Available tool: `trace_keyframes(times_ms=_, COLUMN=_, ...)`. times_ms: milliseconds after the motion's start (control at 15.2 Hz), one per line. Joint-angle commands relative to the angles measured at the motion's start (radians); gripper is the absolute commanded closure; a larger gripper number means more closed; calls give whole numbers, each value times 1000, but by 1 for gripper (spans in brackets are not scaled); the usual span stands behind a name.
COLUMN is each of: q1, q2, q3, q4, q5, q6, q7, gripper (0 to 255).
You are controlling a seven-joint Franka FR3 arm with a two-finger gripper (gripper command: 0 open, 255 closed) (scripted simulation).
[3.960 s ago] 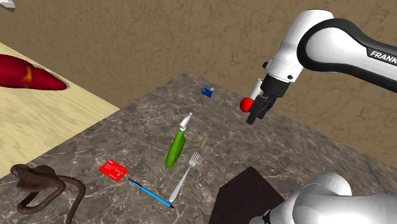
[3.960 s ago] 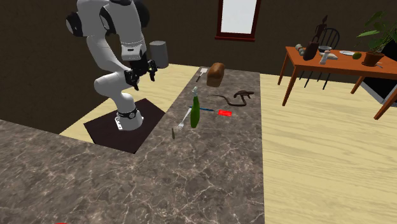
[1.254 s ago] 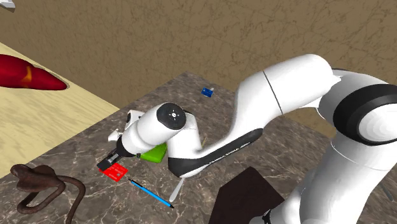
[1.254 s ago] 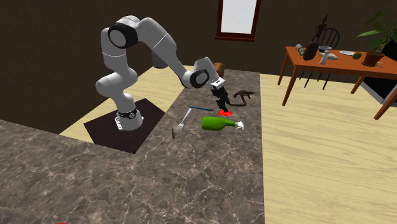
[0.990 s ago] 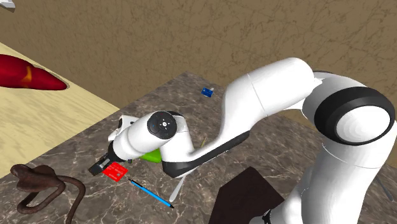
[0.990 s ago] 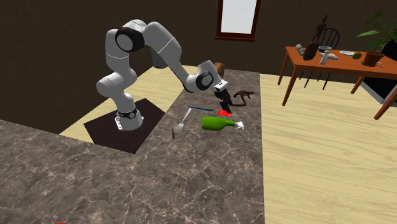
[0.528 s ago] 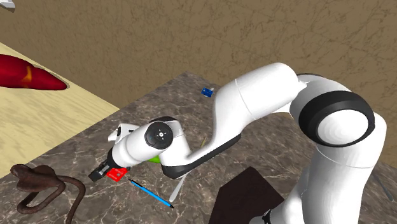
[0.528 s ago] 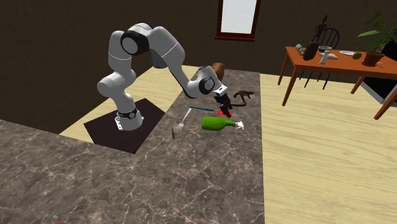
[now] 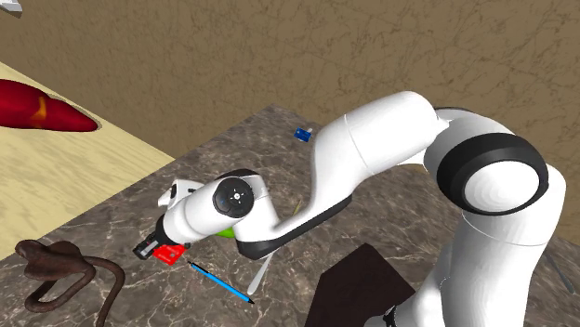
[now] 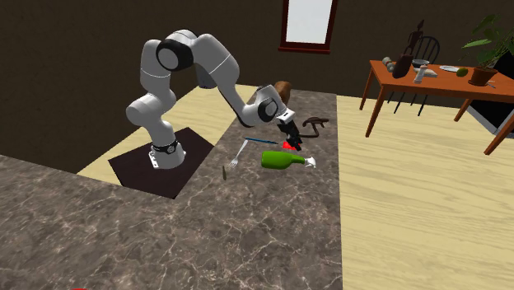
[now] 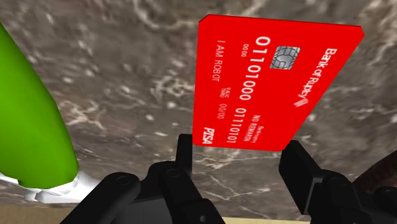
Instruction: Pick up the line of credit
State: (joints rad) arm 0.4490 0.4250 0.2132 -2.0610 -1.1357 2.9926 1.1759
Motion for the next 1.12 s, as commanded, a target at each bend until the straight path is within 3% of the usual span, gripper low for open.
trace_keyframes(times_ms=0, q1=-3, q2=6, q3=-5, q4=-9, q5=-3, q6=-3, q7=1, gripper=255)
trace_keyframes(times_ms=1056, q1=-162, q2=-145, q3=206, q4=-51, q5=337, q6=-118, q7=-321, gripper=255)
